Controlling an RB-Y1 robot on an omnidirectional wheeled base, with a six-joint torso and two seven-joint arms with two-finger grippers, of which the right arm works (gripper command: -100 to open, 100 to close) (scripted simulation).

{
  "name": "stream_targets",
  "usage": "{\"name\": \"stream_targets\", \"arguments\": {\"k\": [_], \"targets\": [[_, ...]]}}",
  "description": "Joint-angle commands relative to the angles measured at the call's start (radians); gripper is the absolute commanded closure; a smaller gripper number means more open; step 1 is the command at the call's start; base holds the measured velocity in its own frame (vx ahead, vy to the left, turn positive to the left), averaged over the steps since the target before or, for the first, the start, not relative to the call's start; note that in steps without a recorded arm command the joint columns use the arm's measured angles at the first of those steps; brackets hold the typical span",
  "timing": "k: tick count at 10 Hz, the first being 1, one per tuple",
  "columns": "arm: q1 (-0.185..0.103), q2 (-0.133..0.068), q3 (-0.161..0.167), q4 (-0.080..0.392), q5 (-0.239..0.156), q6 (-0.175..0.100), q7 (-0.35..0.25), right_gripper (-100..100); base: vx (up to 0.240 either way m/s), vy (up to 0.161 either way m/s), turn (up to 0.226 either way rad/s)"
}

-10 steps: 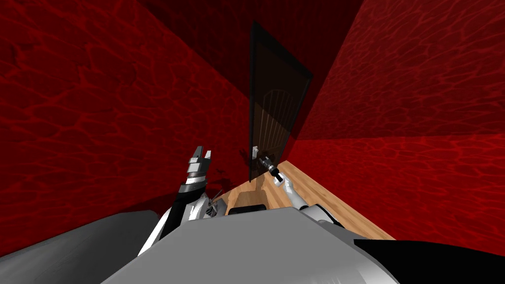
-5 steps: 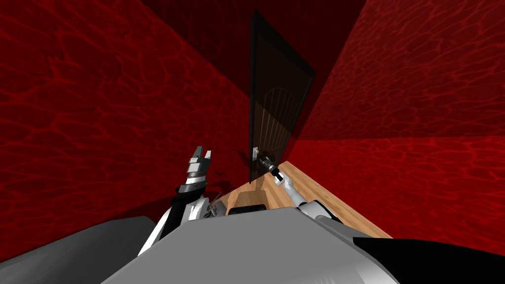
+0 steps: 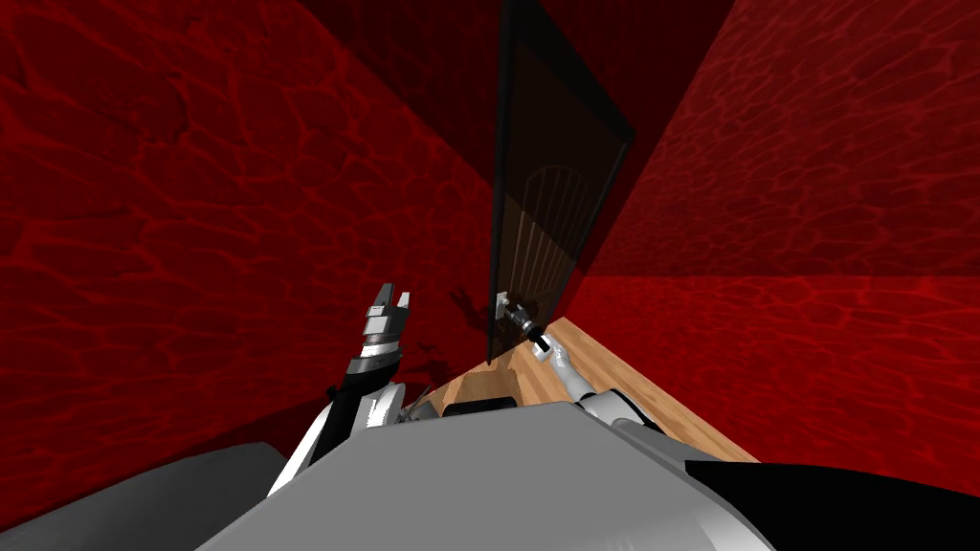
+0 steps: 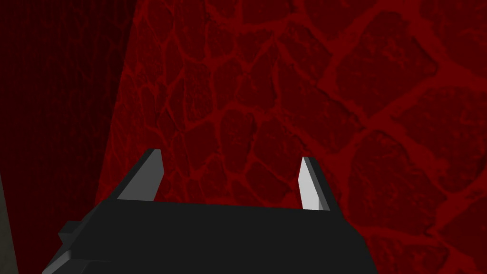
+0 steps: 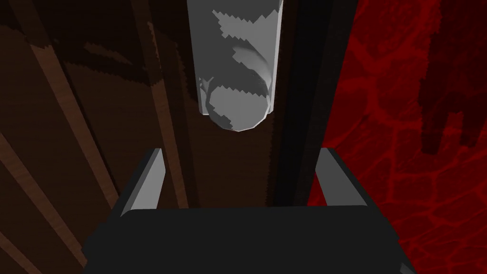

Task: Pull the door open

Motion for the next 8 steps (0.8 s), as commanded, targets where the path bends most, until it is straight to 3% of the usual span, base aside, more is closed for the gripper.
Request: {"name": "stream_targets", "arguments": {"k": [1,5,6,8], "targets": [[0.003,0.001,-0.006,0.001,-0.001,0.0,0.005,-100,0.196,0.088,0.043],[0.005,0.003,-0.012,0.003,-0.003,0.0,0.009,-100,0.15,0.06,0.025],[0.005,0.003,-0.012,0.003,-0.003,0.0,0.009,100,-0.009,-0.004,-0.006],[0.005,0.003,-0.012,0.003,-0.003,0.0,0.009,100,-0.022,-0.015,0.005]]}}
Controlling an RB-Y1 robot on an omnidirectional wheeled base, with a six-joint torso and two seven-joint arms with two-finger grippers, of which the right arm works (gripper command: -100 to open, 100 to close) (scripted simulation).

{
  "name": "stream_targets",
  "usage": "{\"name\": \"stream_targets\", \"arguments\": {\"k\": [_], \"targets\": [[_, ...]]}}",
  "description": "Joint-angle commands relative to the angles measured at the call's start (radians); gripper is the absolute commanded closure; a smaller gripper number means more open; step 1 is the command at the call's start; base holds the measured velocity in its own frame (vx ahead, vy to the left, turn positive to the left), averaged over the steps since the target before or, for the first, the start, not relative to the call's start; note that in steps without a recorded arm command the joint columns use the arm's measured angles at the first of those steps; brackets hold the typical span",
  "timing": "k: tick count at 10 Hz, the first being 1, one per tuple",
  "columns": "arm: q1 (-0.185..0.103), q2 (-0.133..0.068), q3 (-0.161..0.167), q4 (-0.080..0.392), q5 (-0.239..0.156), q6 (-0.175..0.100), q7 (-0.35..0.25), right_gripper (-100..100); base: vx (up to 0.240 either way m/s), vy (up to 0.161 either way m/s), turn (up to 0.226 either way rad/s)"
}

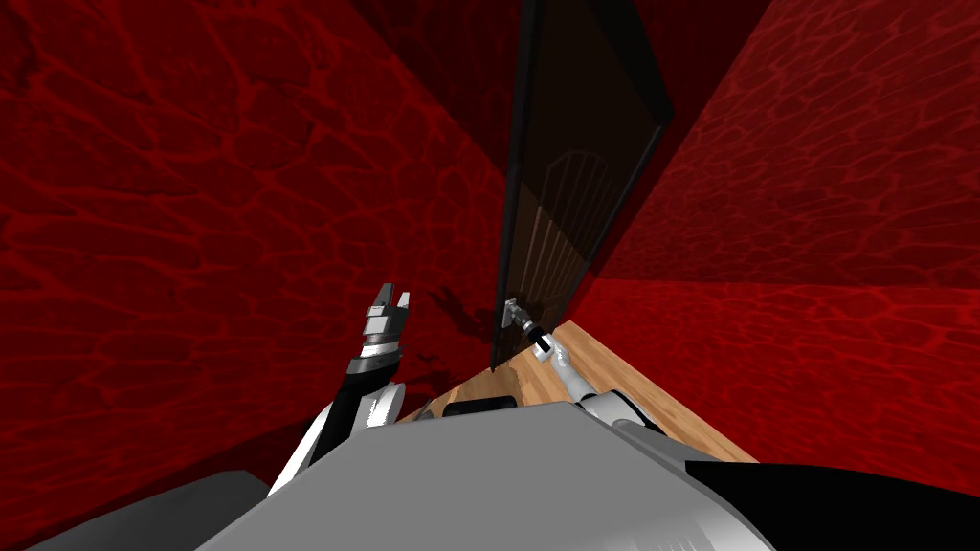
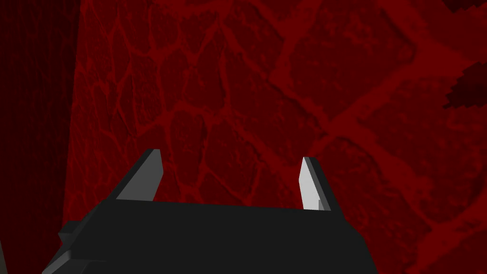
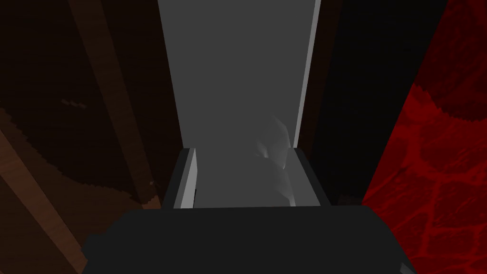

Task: Pull the door open

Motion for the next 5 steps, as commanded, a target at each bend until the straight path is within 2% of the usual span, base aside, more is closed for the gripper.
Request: {"name": "stream_targets", "arguments": {"k": [1,3,5], "targets": [[0.001,0.001,0.001,0.0,0.0,-0.001,0.0,100,-0.013,-0.007,0.0],[0.001,0.001,0.001,0.0,0.0,-0.001,0.0,100,-0.003,-0.001,-0.002],[0.003,0.001,-0.001,-0.001,-0.026,0.004,-0.055,100,-0.041,-0.056,0.119]]}}
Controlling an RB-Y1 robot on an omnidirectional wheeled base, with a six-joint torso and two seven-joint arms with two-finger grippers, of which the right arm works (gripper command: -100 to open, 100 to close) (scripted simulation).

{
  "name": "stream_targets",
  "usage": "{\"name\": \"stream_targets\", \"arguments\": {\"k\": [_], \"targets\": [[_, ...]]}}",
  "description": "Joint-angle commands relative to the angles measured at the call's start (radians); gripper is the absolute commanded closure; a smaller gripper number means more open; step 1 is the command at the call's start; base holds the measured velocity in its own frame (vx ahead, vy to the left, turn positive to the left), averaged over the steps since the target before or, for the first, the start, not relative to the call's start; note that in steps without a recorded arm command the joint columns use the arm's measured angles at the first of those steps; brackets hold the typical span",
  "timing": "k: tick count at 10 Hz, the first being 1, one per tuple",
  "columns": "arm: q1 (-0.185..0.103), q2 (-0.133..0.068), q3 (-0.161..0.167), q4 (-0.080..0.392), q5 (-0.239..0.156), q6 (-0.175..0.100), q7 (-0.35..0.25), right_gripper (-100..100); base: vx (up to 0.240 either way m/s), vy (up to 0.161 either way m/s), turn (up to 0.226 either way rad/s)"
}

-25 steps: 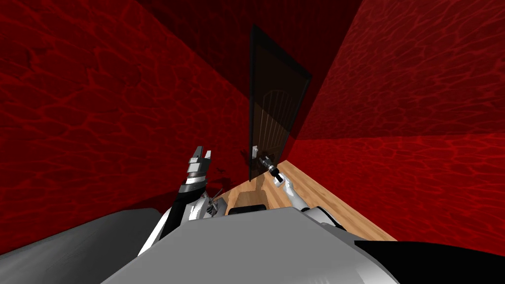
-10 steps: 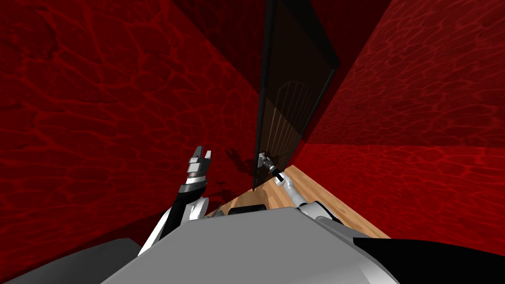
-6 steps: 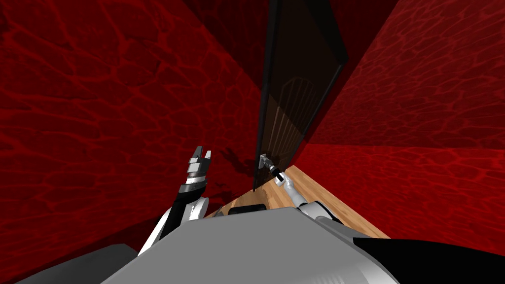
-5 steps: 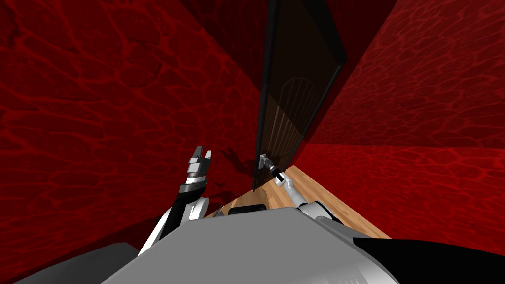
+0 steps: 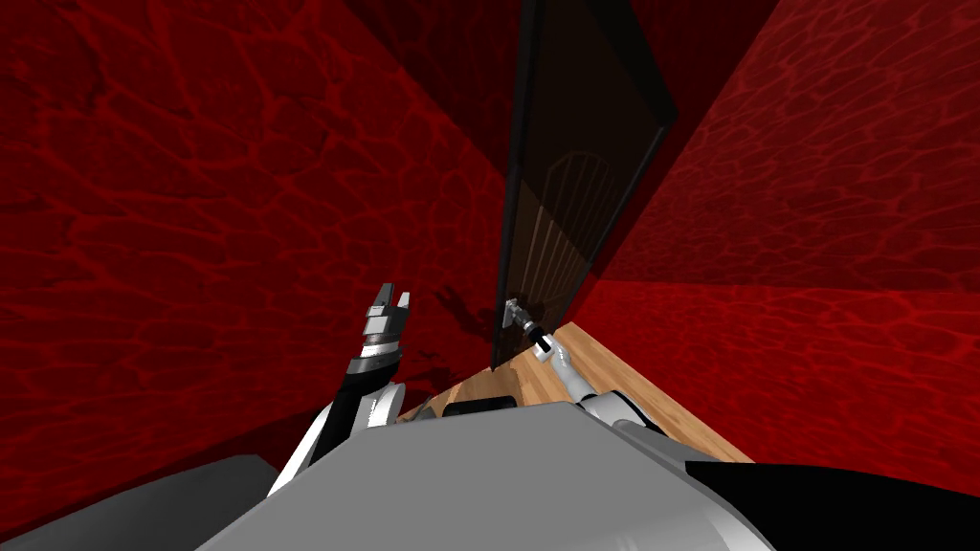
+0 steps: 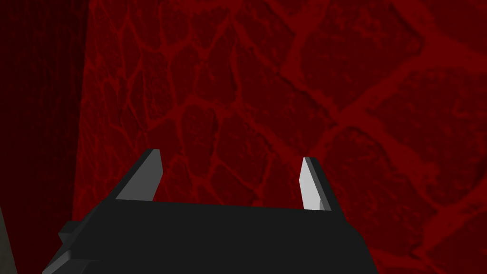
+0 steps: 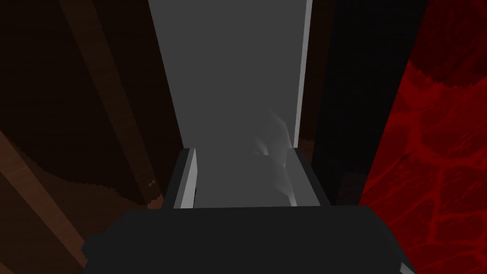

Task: Pull the door open

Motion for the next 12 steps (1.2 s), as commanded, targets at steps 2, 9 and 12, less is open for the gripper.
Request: {"name": "stream_targets", "arguments": {"k": [2,9,12], "targets": [[0.001,0.003,0.0,-0.004,-0.03,0.002,-0.064,100,-0.07,-0.073,0.128],[0.006,0.006,-0.005,-0.012,-0.128,0.015,-0.243,100,-0.068,-0.066,0.117],[0.008,0.007,-0.007,-0.016,-0.171,0.02,-0.311,100,-0.059,-0.055,0.104]]}}
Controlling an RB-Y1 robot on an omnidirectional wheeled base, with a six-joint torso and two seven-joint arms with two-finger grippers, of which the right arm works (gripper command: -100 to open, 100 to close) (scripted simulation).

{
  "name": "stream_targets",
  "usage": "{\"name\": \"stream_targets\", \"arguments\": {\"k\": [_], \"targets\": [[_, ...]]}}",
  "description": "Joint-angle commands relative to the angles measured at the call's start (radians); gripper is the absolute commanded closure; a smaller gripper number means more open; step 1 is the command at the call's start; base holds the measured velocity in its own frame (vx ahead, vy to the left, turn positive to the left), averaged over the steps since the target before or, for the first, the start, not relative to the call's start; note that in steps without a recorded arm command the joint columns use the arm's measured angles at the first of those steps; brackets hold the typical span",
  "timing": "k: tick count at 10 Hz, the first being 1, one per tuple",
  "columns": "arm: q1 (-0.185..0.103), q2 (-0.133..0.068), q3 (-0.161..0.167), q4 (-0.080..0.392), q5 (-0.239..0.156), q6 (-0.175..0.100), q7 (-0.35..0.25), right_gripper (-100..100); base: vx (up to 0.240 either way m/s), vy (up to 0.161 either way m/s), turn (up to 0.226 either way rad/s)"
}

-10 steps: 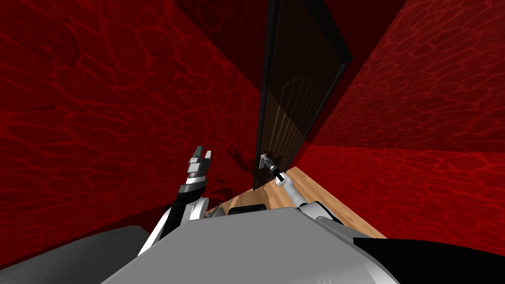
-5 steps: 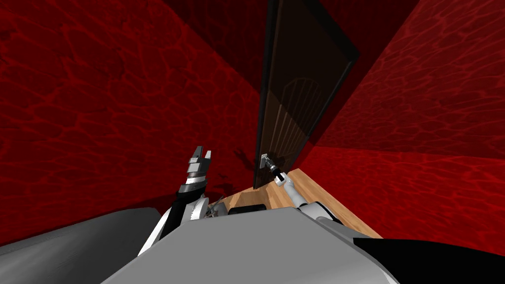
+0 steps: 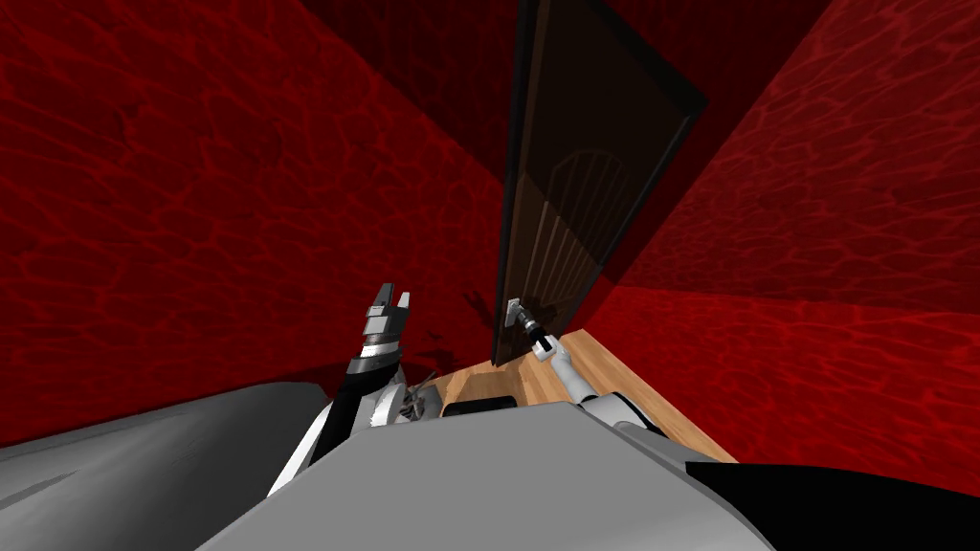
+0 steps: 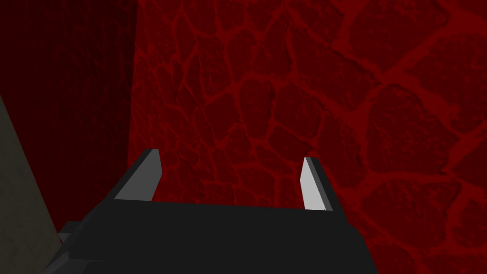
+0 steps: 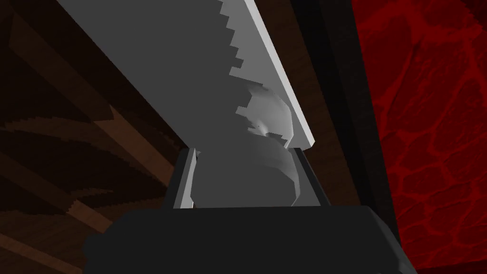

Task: Pull the door open

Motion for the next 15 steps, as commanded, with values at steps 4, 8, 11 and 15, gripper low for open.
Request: {"name": "stream_targets", "arguments": {"k": [4,8,11,15], "targets": [[0.003,0.006,-0.001,-0.009,-0.082,0.008,-0.119,100,-0.061,-0.058,0.129],[0.006,0.007,-0.004,-0.013,-0.132,0.015,-0.197,100,-0.062,-0.051,0.094],[0.008,0.009,-0.006,-0.018,-0.187,0.022,-0.269,100,-0.067,-0.056,0.116],[0.013,0.012,-0.011,-0.025,-0.273,0.033,-0.376,100,-0.055,-0.05,0.116]]}}
